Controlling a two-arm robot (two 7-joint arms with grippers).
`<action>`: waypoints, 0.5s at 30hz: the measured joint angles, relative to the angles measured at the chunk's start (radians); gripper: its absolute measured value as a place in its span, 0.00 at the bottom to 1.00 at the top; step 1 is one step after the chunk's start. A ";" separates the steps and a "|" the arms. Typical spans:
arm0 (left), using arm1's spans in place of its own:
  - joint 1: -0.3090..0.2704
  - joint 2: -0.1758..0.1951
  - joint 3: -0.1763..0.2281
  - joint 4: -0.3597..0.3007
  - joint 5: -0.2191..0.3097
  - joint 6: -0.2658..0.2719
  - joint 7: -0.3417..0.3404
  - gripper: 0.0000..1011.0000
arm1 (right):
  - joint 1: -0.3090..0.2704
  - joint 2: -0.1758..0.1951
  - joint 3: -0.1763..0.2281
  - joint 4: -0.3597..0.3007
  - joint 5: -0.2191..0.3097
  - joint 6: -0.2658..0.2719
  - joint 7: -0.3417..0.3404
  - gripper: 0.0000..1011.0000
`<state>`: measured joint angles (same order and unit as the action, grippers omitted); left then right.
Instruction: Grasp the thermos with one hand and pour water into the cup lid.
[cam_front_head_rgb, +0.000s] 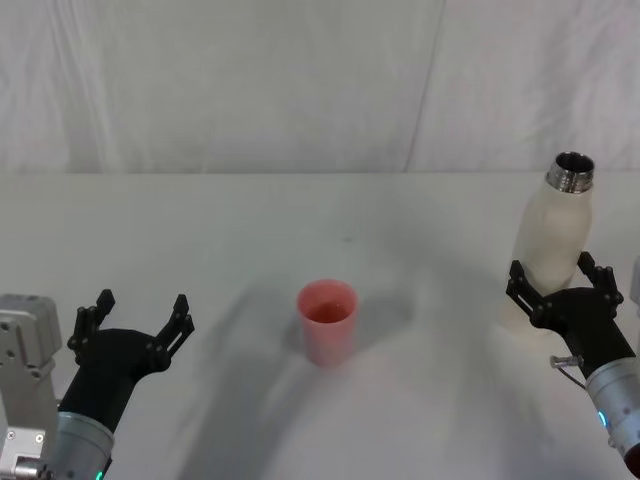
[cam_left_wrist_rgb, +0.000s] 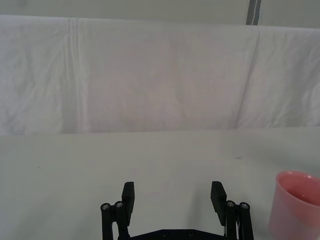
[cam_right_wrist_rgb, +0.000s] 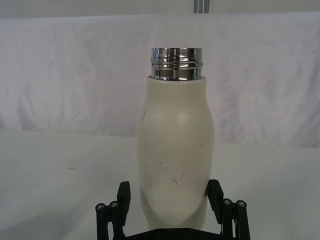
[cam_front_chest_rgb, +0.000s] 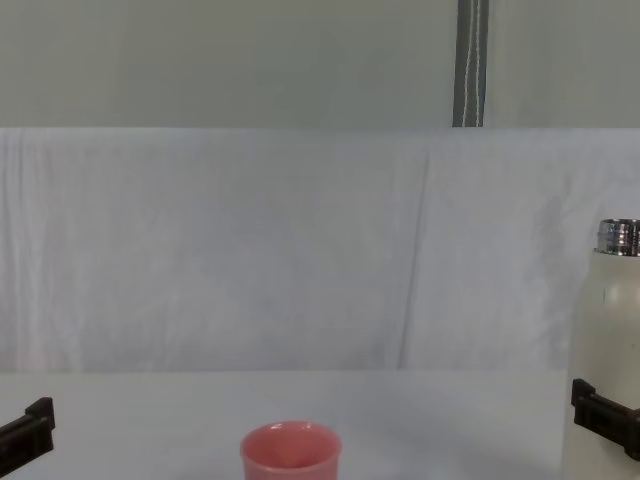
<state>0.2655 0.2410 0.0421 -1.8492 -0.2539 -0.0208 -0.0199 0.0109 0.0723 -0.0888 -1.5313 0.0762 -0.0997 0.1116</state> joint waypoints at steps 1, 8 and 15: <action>0.000 0.000 0.000 0.000 0.000 0.000 0.000 0.99 | 0.004 0.000 0.000 0.005 0.000 0.000 0.001 0.99; 0.000 0.000 0.000 0.000 0.000 0.000 0.000 0.99 | 0.022 0.001 -0.001 0.028 0.001 0.001 0.004 0.99; 0.000 0.000 0.000 0.000 0.000 0.000 0.000 0.99 | 0.040 0.001 -0.002 0.050 0.003 0.000 0.007 0.99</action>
<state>0.2655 0.2409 0.0421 -1.8492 -0.2538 -0.0208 -0.0199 0.0504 0.0735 -0.0909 -1.4813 0.0797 -0.1000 0.1190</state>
